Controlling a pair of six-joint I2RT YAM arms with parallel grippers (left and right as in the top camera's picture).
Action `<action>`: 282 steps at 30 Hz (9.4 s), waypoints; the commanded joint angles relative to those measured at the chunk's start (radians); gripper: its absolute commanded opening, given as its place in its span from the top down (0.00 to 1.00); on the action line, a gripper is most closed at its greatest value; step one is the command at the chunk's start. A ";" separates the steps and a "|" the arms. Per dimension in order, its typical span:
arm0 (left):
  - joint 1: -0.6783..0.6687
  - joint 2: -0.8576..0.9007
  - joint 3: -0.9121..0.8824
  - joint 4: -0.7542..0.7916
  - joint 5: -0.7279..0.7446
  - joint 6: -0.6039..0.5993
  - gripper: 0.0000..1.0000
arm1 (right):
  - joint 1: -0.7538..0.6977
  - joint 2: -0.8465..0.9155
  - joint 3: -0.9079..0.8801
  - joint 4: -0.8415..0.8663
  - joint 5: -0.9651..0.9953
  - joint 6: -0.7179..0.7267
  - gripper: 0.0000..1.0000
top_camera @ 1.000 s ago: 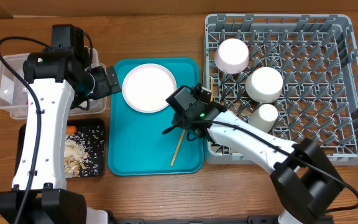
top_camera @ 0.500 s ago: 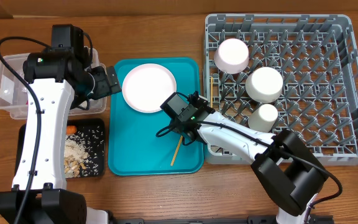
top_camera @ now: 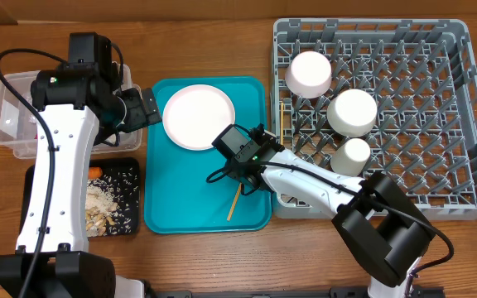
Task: Sort waste into correct bins and load items into the dishwasher
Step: 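Lower and close the right gripper on the second chopstick, then carry the chopstick into the rack's left edge and release, then move the right gripper to the large pink plate's rim and grasp, then lift the large pink plate off the tray toward the rack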
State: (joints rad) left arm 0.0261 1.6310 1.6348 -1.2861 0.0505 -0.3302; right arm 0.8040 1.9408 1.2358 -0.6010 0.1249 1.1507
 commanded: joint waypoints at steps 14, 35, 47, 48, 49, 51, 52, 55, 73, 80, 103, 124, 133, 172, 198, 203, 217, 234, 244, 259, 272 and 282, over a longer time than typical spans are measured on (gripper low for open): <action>-0.007 0.002 0.003 0.004 -0.009 0.013 0.00 | -0.007 0.044 0.027 -0.040 -0.009 0.011 0.63; -0.007 0.002 0.003 0.004 -0.009 0.013 0.00 | -0.005 0.047 0.030 -0.042 -0.003 -0.002 0.96; -0.007 0.002 0.003 0.004 -0.009 0.013 0.00 | -0.002 0.029 0.185 -0.155 0.002 -0.143 0.96; -0.007 0.002 0.003 0.004 -0.009 0.013 0.00 | -0.002 0.022 0.195 -0.161 0.002 -0.166 0.96; -0.007 0.002 0.003 0.004 -0.009 0.013 0.00 | -0.002 0.010 0.206 -0.166 0.002 -0.197 0.96; -0.007 0.002 0.003 0.004 -0.009 0.013 0.00 | -0.002 -0.019 0.226 -0.174 0.002 -0.251 0.96; -0.007 0.002 0.003 0.004 -0.009 0.013 0.00 | -0.003 -0.035 0.233 -0.175 0.002 -0.279 0.96; -0.007 0.002 0.003 0.004 -0.009 0.013 0.00 | -0.028 -0.092 0.252 -0.174 0.002 -0.409 0.96; -0.007 0.002 0.003 0.004 -0.009 0.013 0.00 | -0.290 -0.277 0.256 -0.337 0.002 -0.856 0.96; -0.007 0.002 0.003 0.004 -0.009 0.013 0.00 | -0.330 -0.198 0.254 -0.340 0.002 -0.893 0.96; -0.007 0.002 0.003 0.004 -0.009 0.013 0.00 | -0.337 -0.144 0.253 -0.306 0.001 -0.889 0.87; -0.007 0.002 0.003 0.004 -0.009 0.013 0.00 | -0.332 -0.145 0.391 -0.191 -0.282 -0.806 0.75; -0.007 0.002 0.003 0.003 -0.009 0.013 0.00 | -0.243 -0.124 0.411 -0.040 -0.247 -0.753 0.75; -0.007 0.002 0.003 0.004 -0.009 0.013 0.00 | -0.177 0.314 0.410 0.080 -0.074 -0.753 0.67; -0.007 0.002 0.003 0.004 -0.009 0.013 0.00 | -0.210 0.210 0.533 -0.094 -0.014 -0.757 0.55; -0.007 0.002 0.003 0.004 -0.009 0.013 0.00 | -0.212 0.216 0.473 -0.078 0.050 -0.757 0.53; -0.007 0.002 0.003 0.004 -0.009 0.013 0.00 | -0.214 0.217 0.389 -0.005 0.051 -0.753 0.53; -0.007 0.002 0.003 0.004 -0.009 0.013 0.00 | -0.212 0.228 0.331 0.063 0.050 -0.753 0.54; -0.007 0.002 0.003 0.004 -0.009 0.013 0.00 | -0.202 0.229 0.328 0.065 -0.006 -0.753 0.60; -0.007 0.002 0.003 0.004 -0.009 0.013 0.00 | -0.192 0.229 0.321 0.058 -0.006 -0.692 0.67; -0.007 0.002 0.003 0.004 -0.009 0.013 0.00 | -0.186 0.264 0.319 0.076 -0.007 -0.682 0.67; -0.007 0.002 0.003 0.004 -0.009 0.013 0.00 | -0.183 0.265 0.319 0.081 -0.006 -0.682 0.81</action>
State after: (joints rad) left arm 0.0261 1.6310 1.6348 -1.2861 0.0479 -0.3302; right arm 0.6170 2.1891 1.5612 -0.5301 0.1184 0.4675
